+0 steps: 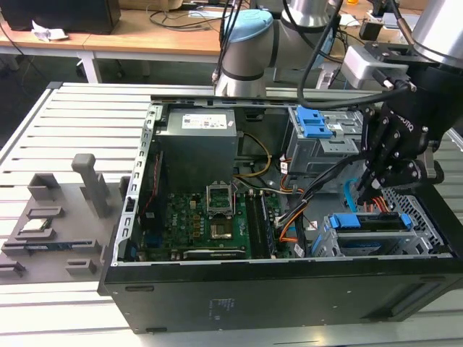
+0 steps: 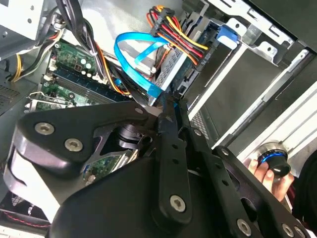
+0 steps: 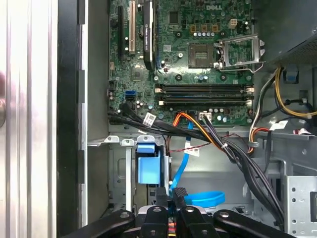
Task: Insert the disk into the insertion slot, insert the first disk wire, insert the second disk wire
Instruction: 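Insert the second disk wire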
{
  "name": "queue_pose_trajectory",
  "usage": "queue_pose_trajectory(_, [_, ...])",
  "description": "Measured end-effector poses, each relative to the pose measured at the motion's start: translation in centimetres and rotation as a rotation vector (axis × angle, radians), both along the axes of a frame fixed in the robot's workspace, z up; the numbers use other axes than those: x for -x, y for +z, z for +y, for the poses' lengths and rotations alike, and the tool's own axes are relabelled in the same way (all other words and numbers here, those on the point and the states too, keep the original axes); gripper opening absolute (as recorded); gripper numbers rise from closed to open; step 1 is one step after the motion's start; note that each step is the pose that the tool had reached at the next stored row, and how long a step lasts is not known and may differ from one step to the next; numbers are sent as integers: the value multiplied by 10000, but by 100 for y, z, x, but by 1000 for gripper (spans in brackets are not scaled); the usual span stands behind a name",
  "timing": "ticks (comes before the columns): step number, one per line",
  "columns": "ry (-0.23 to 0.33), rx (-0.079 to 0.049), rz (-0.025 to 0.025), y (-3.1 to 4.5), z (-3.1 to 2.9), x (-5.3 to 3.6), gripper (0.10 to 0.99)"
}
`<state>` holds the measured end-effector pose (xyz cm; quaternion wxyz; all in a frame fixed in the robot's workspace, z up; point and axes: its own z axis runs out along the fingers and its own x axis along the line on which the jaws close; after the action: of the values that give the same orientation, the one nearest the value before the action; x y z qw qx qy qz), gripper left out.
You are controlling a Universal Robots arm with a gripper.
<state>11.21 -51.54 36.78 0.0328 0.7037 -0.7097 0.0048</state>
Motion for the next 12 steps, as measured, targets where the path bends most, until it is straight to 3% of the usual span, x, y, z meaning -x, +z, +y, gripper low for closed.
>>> queue_pose_trajectory(4, [2, 3, -1, -73, -50, -12, 161])
queue_pose_trajectory(12, [0, 2, 0, -148, -58, -111, 161])
